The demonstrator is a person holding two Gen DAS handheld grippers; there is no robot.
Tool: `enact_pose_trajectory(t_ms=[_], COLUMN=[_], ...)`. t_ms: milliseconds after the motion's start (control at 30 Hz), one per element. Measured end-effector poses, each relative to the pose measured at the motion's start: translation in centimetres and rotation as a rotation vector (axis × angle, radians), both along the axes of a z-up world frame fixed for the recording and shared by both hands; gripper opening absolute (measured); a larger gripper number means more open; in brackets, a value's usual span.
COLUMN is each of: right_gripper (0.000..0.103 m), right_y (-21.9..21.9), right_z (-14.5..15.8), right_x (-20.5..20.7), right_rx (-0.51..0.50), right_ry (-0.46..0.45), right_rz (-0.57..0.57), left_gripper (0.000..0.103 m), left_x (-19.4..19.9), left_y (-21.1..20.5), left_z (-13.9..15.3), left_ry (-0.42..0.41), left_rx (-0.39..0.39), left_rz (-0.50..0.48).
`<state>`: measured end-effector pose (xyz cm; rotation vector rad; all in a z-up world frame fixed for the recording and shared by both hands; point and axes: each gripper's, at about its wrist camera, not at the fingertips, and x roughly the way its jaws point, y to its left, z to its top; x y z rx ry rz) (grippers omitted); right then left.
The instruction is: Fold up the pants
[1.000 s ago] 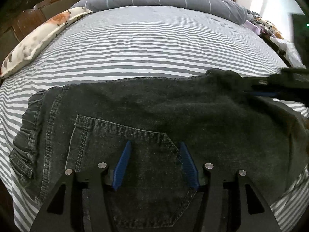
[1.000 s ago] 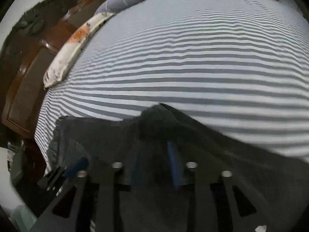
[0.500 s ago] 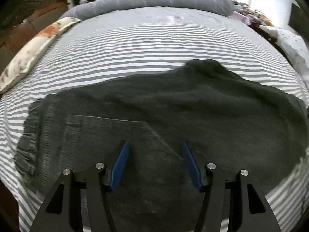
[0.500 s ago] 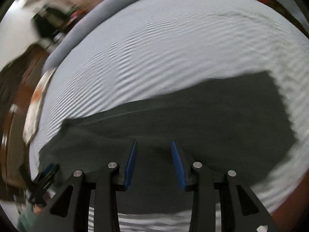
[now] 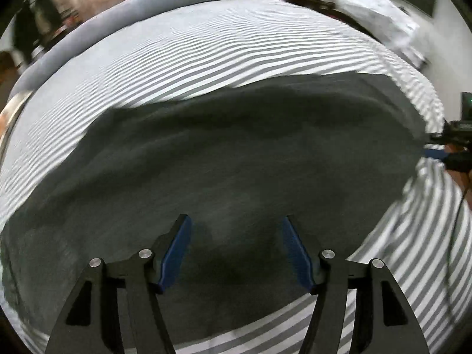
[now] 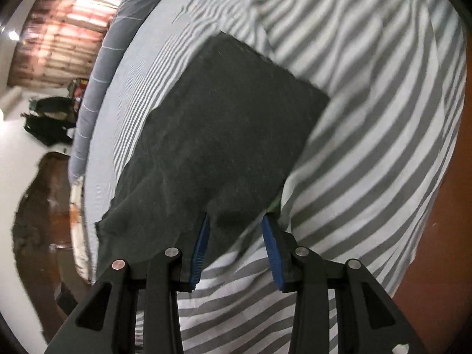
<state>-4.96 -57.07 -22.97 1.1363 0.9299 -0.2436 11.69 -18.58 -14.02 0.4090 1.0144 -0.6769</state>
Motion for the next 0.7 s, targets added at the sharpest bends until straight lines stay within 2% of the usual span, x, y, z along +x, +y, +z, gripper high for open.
enact_pose_trajectory(t_ms=[100,167,300,367,400,433,567,633,700], right_gripper=[0.036,0.035,0.036,0.028,0.013,0.008,0.007,0.007,0.009], right_y=[-0.6,-1.4,-3.2,-4.0,-4.1,-4.3,-4.3,-4.2,-3.8], right_z=[-0.2,-0.1,-0.3,-0.2,0.0,0.6,3.4,3.9,3.8], right_x=[-0.2,-0.6,0.4,1.3,1.7,2.1,2.9,3.3,3.8], right_rx=[0.013,-0.017,-0.004,-0.012,-0.021,-0.036,-0.085,-0.079,-0.096], right_ry=[-0.05,-0.058,-0.088,-0.092,-0.093,-0.093,-0.173,-0.21,-0.184], right_rz=[-0.02,-0.04,-0.071,-0.058,-0.05,-0.039,-0.023,-0.004,0.01], left_gripper=[0.064,0.064,0.064,0.064,0.064,0.064,0.064,0.064,0.065], left_x=[0.1,0.2,0.7,1.4,1.7,2.2,4.2,4.1,3.7], left_y=[-3.5,-6.0,-9.6,-10.9,-11.0,-11.3,-11.4,-11.5,-11.7], left_z=[0.8,1.1,0.8,0.1,-0.2,-0.6,-1.1,-1.4,-1.6], left_ry=[0.009,-0.003,-0.013,-0.001,0.002,0.009,0.079,0.076,0.051], left_rx=[-0.028,-0.04,-0.03,-0.016,-0.008,0.0,-0.032,-0.031,-0.015], left_rz=[-0.043,-0.067,-0.093,-0.087,-0.076,-0.056,0.019,0.026,0.023])
